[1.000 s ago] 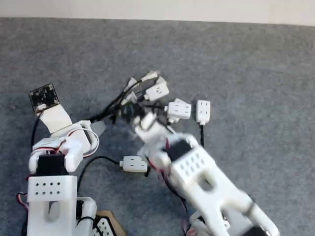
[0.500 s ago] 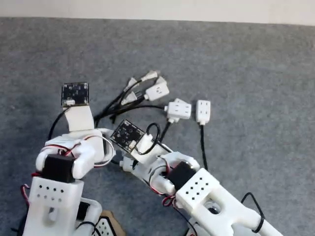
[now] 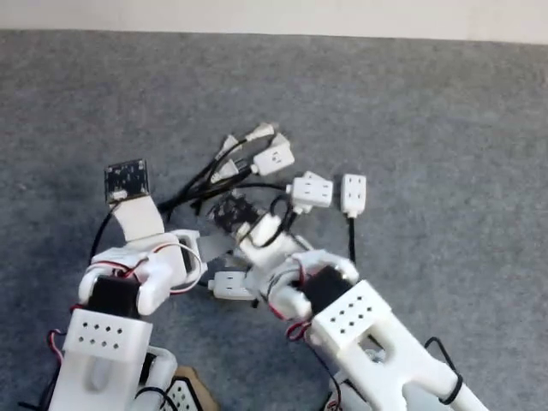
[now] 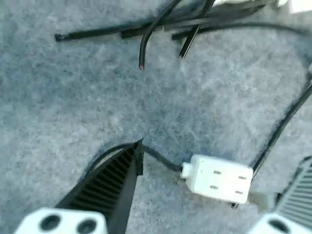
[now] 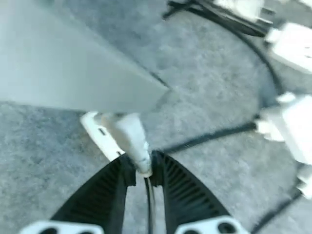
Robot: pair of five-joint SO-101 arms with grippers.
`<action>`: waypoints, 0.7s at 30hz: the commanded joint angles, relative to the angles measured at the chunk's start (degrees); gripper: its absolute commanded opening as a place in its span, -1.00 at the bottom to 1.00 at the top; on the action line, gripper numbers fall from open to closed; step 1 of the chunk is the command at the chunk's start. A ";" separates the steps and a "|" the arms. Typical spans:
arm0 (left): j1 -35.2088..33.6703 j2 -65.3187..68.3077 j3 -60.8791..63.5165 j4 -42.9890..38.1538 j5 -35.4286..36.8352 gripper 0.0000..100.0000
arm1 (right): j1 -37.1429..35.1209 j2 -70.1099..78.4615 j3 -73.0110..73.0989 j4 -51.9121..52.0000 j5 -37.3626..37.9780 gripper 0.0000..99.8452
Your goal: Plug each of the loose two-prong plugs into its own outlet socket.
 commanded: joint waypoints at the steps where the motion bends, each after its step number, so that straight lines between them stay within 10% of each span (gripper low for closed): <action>1: 3.47 0.57 1.80 -0.97 0.35 -0.14 | 2.77 -0.84 -13.76 6.64 0.26 -0.99; 21: -0.84 0.13 1.98 -2.55 0.18 -0.14 | 6.81 1.36 -20.18 18.24 5.71 -0.99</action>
